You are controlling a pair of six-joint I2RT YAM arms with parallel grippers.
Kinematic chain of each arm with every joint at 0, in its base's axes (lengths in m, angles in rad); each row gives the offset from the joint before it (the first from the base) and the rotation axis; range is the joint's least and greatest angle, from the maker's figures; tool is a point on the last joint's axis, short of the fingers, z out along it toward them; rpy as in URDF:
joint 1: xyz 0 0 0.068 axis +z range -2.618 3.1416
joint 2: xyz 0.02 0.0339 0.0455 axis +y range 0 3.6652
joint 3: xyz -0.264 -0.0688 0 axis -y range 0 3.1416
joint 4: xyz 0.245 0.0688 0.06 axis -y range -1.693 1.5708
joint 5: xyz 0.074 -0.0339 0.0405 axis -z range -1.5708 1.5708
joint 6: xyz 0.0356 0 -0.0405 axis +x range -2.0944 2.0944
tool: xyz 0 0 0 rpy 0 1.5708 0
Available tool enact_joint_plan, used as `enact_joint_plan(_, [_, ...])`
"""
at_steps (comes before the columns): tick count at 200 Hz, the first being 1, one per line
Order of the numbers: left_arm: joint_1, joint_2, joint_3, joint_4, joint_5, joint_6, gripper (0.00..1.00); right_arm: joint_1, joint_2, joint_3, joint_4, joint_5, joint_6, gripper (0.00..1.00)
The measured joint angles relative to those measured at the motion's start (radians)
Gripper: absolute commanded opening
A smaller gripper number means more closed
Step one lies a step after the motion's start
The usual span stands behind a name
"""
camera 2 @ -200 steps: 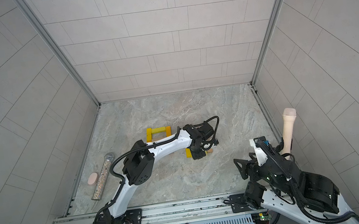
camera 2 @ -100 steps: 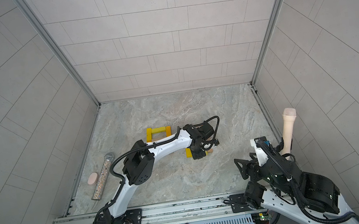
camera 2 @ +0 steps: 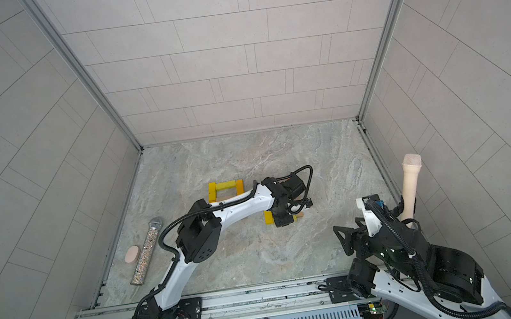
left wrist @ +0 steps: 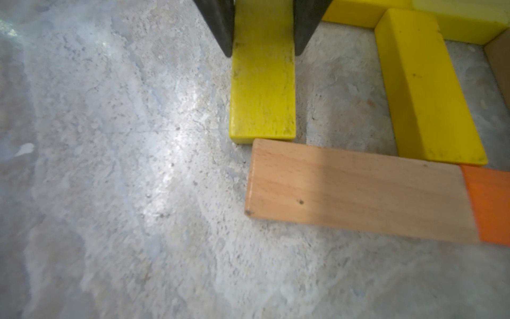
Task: Assemble the number 8 with building blocks
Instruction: Assemble the building block at the center of the board.
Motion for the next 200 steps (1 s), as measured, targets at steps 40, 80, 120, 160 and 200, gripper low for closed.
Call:
enact_joint_plan(40, [0.005,0.007,0.000,0.001,-0.001,0.007,0.40,0.000,0.000,0.000,0.000,0.000,0.001,0.82])
enact_joint_plan(80, [0.006,0.015,0.000,0.001,-0.009,0.013,0.40,0.000,0.000,0.000,0.000,0.000,0.004,0.82])
enact_joint_plan(120, [0.011,0.015,0.000,0.002,-0.025,0.015,0.38,0.000,0.000,0.000,0.000,0.000,0.004,0.82])
enact_joint_plan(160, [0.016,0.015,0.000,0.005,-0.031,0.015,0.38,0.000,0.000,0.000,0.000,0.000,0.004,0.82])
enact_joint_plan(200, [0.018,0.015,0.001,0.011,-0.034,0.016,0.41,0.000,0.000,-0.004,0.002,0.000,0.004,0.82])
